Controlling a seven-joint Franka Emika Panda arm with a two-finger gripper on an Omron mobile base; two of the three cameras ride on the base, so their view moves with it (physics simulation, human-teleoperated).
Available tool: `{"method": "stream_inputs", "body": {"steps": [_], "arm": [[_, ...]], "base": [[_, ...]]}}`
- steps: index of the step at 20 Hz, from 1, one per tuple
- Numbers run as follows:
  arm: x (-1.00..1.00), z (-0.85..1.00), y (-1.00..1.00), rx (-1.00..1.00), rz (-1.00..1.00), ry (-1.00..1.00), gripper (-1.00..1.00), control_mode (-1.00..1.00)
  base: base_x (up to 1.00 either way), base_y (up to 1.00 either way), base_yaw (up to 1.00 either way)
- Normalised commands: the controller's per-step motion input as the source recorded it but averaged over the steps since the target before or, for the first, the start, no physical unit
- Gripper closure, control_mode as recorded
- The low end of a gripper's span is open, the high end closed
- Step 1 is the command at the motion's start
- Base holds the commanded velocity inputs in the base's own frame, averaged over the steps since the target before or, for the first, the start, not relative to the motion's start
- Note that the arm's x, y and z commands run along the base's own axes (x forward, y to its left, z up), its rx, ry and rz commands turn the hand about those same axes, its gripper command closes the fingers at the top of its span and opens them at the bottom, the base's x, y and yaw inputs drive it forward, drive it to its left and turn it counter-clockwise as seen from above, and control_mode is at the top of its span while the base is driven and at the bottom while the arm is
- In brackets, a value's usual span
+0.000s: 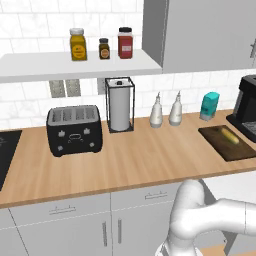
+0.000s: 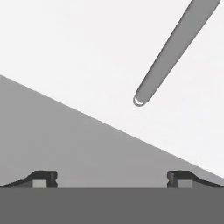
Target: Place the appropriate cutting tool for cutting the cucumber skin on the cutting board.
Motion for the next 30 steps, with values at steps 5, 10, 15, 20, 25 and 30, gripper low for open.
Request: {"method": "stream_inputs", "body": {"steps": [5,10,15,20,25,30], "arm": [[0.21,-0.32,0.18,0.13,-0.03,-0.19,-1.00,-1.00],[0.06,-0.42,0.21,0.01,-0.14,-0.12,-1.00,-1.00],[0.08,-0.34,0.01,-0.05,-0.21,-0.07,-1.00,-1.00],[0.15,-0.35,0.00,-0.11,-0.16,-0.01,-1.00,-1.00],[0.22,-0.36,-0.08,-0.12,-0.07,0.00,-1.00,-1.00],[0.13,-0.35,-0.23,-0.11,0.00,0.00,-1.00,-1.00]], "base": [[0.00,0.00,0.00],[0.00,0.00,0.00],[0.00,0.00,0.00],[0.00,0.00,0.00],[0.00,0.00,0.00],[0.00,0.00,0.00]]}}
